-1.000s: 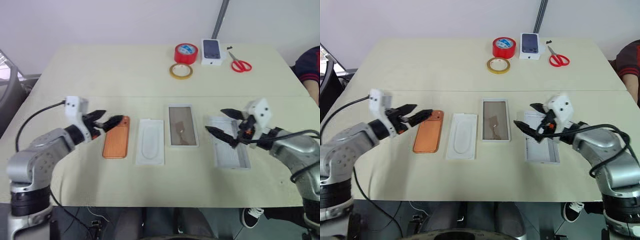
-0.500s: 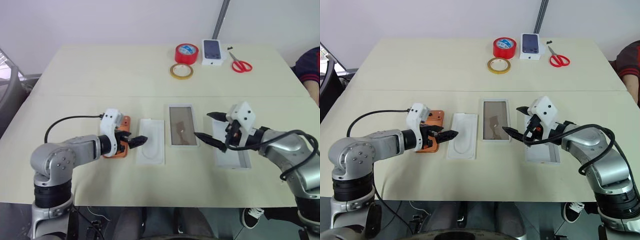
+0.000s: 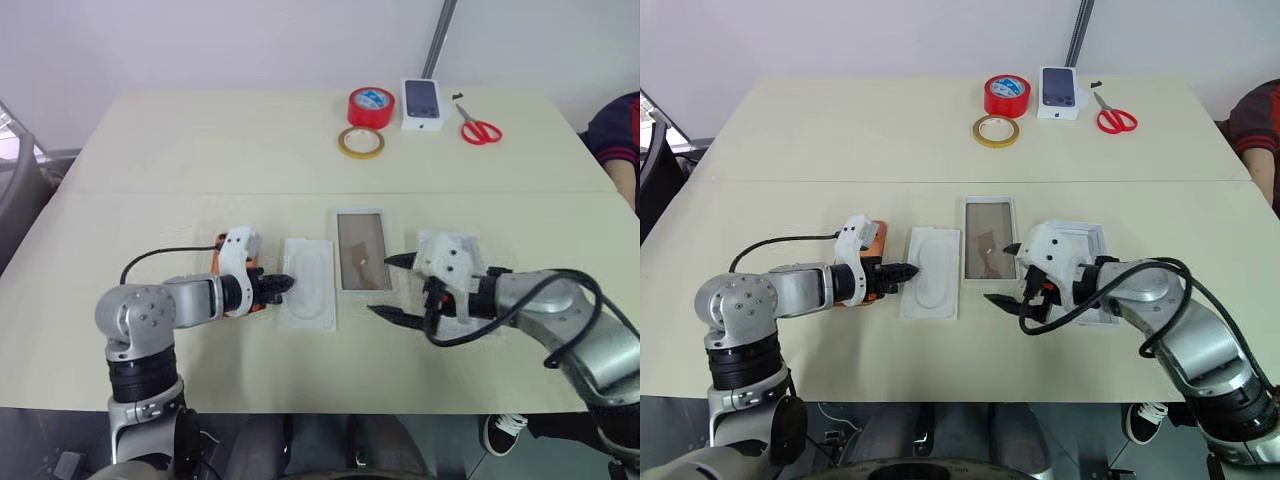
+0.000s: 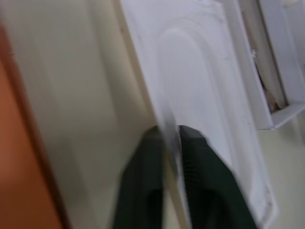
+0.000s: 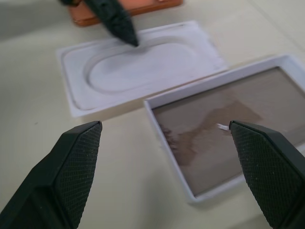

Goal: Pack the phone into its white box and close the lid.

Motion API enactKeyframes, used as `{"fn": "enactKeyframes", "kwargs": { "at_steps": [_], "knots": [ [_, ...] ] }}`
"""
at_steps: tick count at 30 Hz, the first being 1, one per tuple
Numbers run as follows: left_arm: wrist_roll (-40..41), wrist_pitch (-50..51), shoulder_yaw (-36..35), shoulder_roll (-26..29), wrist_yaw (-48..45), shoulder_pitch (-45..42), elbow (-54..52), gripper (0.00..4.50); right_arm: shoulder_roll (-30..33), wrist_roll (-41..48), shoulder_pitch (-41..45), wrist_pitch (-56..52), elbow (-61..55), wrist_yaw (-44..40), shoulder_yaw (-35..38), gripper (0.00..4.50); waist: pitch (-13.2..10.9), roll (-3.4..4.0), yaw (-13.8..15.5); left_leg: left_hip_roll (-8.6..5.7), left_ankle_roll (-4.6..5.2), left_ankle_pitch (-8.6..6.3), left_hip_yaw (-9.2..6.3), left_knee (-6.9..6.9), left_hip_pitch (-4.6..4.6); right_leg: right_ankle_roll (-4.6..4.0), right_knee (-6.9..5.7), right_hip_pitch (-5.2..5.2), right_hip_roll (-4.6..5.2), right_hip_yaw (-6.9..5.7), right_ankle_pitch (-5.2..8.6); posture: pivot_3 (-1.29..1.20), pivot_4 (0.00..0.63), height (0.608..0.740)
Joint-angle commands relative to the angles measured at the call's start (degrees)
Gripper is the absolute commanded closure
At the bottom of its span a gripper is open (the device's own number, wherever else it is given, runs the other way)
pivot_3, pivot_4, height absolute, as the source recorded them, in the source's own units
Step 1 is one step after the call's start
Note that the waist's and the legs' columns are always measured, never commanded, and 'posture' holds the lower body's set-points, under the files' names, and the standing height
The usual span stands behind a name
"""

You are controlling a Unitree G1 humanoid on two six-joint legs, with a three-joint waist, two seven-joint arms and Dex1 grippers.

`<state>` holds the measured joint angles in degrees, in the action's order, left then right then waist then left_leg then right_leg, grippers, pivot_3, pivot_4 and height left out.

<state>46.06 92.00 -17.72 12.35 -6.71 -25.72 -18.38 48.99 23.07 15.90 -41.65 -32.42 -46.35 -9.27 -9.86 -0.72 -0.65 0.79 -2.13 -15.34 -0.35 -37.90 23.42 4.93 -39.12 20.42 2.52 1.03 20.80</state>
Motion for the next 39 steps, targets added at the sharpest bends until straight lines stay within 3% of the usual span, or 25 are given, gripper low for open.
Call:
{"fn": "enactKeyframes", "kwargs": {
  "at_steps": [1,6,9,16,23,29,32,37,39],
  "knots": [
    [-0.46,0.50,-2.76,0.07,0.07,-1.19,-0.08,4.44,0.88,-4.24,3.91,-0.29,1.00,-1.17,-4.87,0.00,0.00,0.00,0.02,0.00,-0.02,0.01,0.00,0.00,0.00,0.00,0.00,0.00,0.00,0.00,0.00,0.00,0.150,0.740],
    [0.92,0.50,-10.86,-1.46,0.38,-3.82,1.81,4.44,-0.85,-9.36,8.22,2.69,8.16,-3.55,-10.90,0.00,-0.01,-0.04,-0.01,0.00,-0.04,0.02,-0.01,-0.04,0.01,0.00,0.00,0.00,0.01,-0.02,0.00,0.00,0.150,0.740],
    [1.56,0.50,-14.76,-1.03,0.38,-5.19,2.34,4.50,-1.62,-11.66,9.70,5.41,12.33,-5.59,-12.93,0.85,-0.02,-0.04,0.01,0.00,-0.06,0.03,-0.01,-0.03,0.02,0.00,0.01,0.01,0.01,-0.02,0.00,0.00,0.150,0.740],
    [1.93,0.50,-21.32,1.76,1.65,-9.57,4.52,4.50,-3.14,-13.69,8.75,10.08,10.26,-9.13,-14.70,4.45,-0.04,-0.09,-0.02,0.00,-0.11,0.06,-0.02,-0.04,0.04,0.00,0.01,0.02,0.02,-0.04,0.00,0.00,0.150,0.740],
    [4.10,0.50,-24.22,4.44,2.70,-14.06,7.90,4.50,-7.13,-16.35,8.80,6.05,2.84,-7.97,-19.62,4.45,-0.05,-0.16,0.02,0.00,-0.23,0.11,-0.06,-0.03,0.04,0.00,-0.01,0.03,0.03,-0.06,0.00,0.00,0.150,0.740],
    [8.15,0.50,-22.62,3.43,4.77,-15.03,9.27,4.50,-11.78,-22.01,12.39,8.80,9.22,-5.66,-22.83,4.45,-0.04,-0.19,-0.07,-0.02,-0.28,0.14,-0.08,-0.03,0.04,0.01,-0.04,0.06,0.05,-0.08,0.00,0.00,0.150,0.740],
    [10.54,0.50,-20.71,2.09,6.50,-13.86,8.89,4.50,-13.21,-21.00,13.27,7.47,10.00,-6.38,-21.38,3.42,-0.04,-0.19,0.06,-0.02,-0.29,0.14,-0.08,-0.02,0.04,0.01,-0.04,0.07,0.05,-0.08,0.00,0.00,0.150,0.740],
    [14.21,0.50,-16.12,-1.46,10.50,-10.99,6.94,4.50,-9.93,-18.34,11.34,5.61,8.29,-5.80,-11.41,1.15,-0.04,-0.20,0.15,-0.06,-0.29,0.14,-0.09,-0.03,0.05,0.01,-0.04,0.06,0.11,-0.09,-0.01,0.00,0.150,0.740],
    [14.74,0.50,-13.90,-4.36,12.94,-9.82,6.00,4.50,-6.39,-16.35,9.64,4.13,7.33,-6.60,-5.32,1.15,-0.04,-0.20,0.36,-0.06,-0.28,0.14,-0.09,-0.03,0.06,0.01,-0.03,0.04,0.12,-0.10,-0.01,0.00,0.150,0.740]
  ]
}}
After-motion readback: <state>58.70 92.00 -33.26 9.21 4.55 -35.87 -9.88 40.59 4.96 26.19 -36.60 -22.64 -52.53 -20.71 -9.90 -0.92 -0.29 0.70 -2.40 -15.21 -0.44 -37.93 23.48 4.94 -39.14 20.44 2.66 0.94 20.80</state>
